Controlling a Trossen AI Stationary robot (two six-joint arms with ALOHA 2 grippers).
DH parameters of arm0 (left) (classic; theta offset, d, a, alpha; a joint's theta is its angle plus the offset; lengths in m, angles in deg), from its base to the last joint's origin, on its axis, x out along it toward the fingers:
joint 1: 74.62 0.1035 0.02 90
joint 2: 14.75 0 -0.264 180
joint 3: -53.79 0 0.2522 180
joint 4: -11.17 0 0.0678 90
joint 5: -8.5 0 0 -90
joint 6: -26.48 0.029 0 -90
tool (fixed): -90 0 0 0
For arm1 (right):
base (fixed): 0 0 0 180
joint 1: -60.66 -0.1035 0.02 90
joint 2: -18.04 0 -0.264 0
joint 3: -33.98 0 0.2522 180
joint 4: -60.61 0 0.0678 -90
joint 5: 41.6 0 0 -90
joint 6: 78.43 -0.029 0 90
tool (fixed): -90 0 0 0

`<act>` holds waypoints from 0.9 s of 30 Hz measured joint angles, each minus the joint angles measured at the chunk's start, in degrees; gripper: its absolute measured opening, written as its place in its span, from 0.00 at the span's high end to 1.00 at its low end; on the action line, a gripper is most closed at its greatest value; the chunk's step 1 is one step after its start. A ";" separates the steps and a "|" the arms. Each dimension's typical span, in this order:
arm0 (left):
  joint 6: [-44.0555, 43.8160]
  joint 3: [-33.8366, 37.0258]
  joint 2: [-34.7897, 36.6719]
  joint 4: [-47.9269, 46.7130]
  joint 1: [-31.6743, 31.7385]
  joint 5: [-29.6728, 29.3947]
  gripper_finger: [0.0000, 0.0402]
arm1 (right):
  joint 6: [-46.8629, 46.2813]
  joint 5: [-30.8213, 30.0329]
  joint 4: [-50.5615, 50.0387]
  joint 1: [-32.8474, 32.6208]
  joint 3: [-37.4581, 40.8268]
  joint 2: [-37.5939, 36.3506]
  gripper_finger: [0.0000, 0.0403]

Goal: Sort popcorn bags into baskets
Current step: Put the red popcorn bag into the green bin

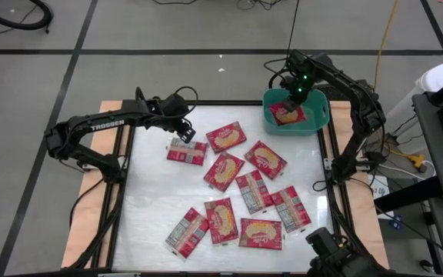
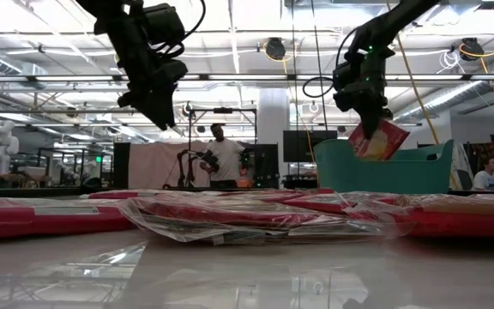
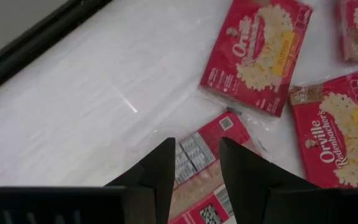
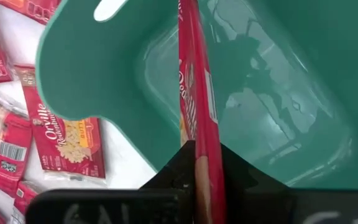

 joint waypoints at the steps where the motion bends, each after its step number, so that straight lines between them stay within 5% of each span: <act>1: 0.21 0.00 0.00 0.66 0.00 -0.02 0.68 | -0.01 -0.01 0.12 0.00 0.00 0.24 0.91; 16: -1.00 0.00 0.00 3.39 0.02 0.06 0.68 | -3.01 -8.49 3.00 0.26 2.37 1.07 0.67; 23: -0.93 0.00 0.00 3.00 0.04 0.28 0.68 | -3.38 -20.26 3.04 -1.39 2.45 -1.08 0.58; 27: -0.52 0.00 0.00 2.82 0.13 0.28 0.68 | -3.28 -19.48 5.01 -3.20 2.45 -4.37 0.57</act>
